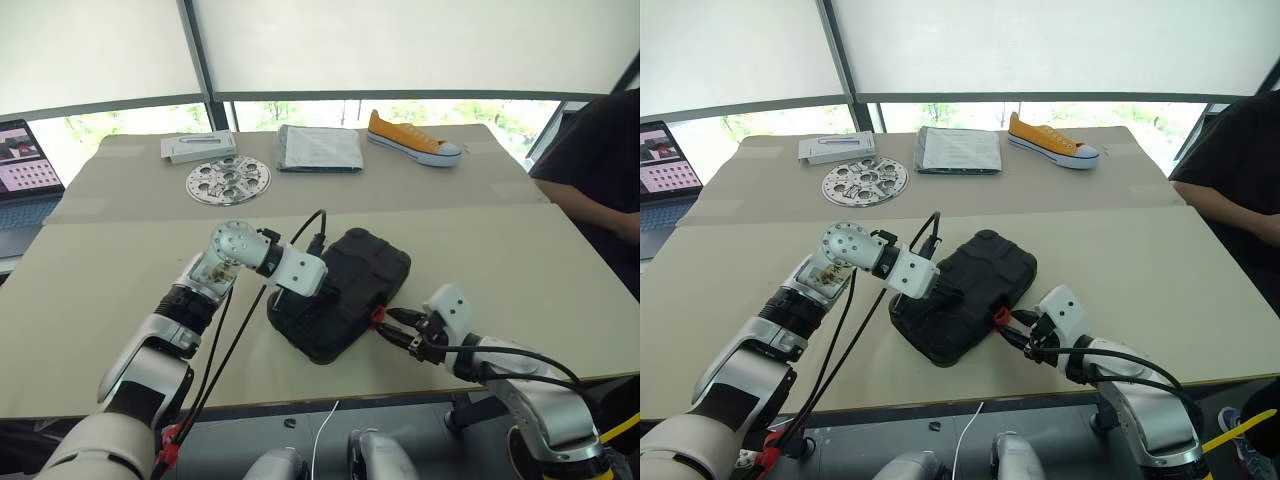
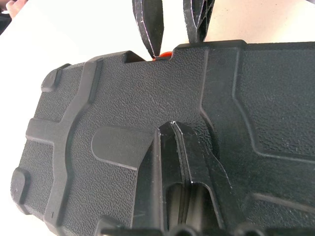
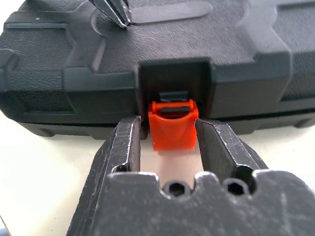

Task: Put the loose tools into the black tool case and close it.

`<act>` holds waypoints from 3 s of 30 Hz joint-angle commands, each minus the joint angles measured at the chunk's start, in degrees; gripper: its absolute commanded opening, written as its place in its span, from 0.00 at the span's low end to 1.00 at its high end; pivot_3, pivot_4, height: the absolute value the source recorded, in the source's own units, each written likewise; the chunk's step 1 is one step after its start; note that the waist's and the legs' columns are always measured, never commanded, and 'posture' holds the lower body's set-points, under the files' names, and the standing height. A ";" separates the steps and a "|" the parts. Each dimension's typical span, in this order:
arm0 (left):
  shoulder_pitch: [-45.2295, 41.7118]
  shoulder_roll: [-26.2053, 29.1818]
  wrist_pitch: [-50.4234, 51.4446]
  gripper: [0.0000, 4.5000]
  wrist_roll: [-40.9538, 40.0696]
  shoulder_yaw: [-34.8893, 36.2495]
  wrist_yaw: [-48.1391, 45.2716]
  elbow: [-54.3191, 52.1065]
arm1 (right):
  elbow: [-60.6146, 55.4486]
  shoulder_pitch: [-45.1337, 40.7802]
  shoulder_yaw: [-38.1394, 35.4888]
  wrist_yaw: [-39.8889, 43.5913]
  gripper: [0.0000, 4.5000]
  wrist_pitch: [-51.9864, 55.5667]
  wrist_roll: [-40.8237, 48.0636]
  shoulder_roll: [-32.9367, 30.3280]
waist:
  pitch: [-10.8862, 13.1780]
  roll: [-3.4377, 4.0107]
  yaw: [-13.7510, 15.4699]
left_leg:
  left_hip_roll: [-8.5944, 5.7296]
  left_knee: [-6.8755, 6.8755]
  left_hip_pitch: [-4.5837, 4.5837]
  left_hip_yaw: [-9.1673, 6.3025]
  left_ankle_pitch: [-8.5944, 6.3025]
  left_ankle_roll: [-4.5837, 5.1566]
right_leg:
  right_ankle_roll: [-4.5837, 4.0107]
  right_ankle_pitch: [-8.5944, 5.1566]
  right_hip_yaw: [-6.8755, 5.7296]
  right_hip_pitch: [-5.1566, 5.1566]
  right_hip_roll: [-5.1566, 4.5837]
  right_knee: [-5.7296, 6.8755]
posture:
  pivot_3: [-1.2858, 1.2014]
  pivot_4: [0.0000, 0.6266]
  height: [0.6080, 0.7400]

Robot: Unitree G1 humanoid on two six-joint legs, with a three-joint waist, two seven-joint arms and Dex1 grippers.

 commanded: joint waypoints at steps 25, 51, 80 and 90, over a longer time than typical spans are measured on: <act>1.81 2.16 1.36 0.00 3.52 -2.78 -1.51 1.72 | 4.61 -1.86 2.03 2.45 0.27 -10.01 -2.20 -0.42 | -0.02 0.02 -0.01 | 0.00 -0.02 0.01 0.01 0.00 -0.01 | 0.00 0.00 0.02 0.00 0.00 -0.01 | 0.52 0.24 1.00; 1.95 1.94 0.39 0.00 3.95 -3.09 -0.98 2.45 | -2.51 1.33 0.35 3.21 0.62 -6.51 0.55 -3.55 | -0.02 0.02 0.07 | 0.00 -0.04 -0.01 0.01 0.00 -0.01 | 0.01 -0.01 0.01 0.00 0.00 -0.04 | 0.52 0.24 1.00; 1.73 1.34 -0.05 0.00 4.14 -3.34 -0.48 2.68 | 5.84 -3.13 6.47 2.77 0.01 -9.86 -8.22 -5.73 | -0.02 0.01 0.12 | 0.00 -0.04 -0.02 0.01 0.00 -0.01 | 0.10 -0.06 0.01 0.01 -0.02 -0.05 | 0.52 0.24 1.00; 1.72 0.74 0.05 0.00 4.25 -3.54 -0.23 2.65 | 5.80 -7.67 6.31 3.35 0.01 -9.17 -6.25 -1.16 | -0.13 -0.09 -0.10 | 0.00 -0.03 0.04 0.03 0.00 -0.01 | 0.03 -0.01 0.03 0.04 -0.02 -0.02 | 0.52 0.24 1.00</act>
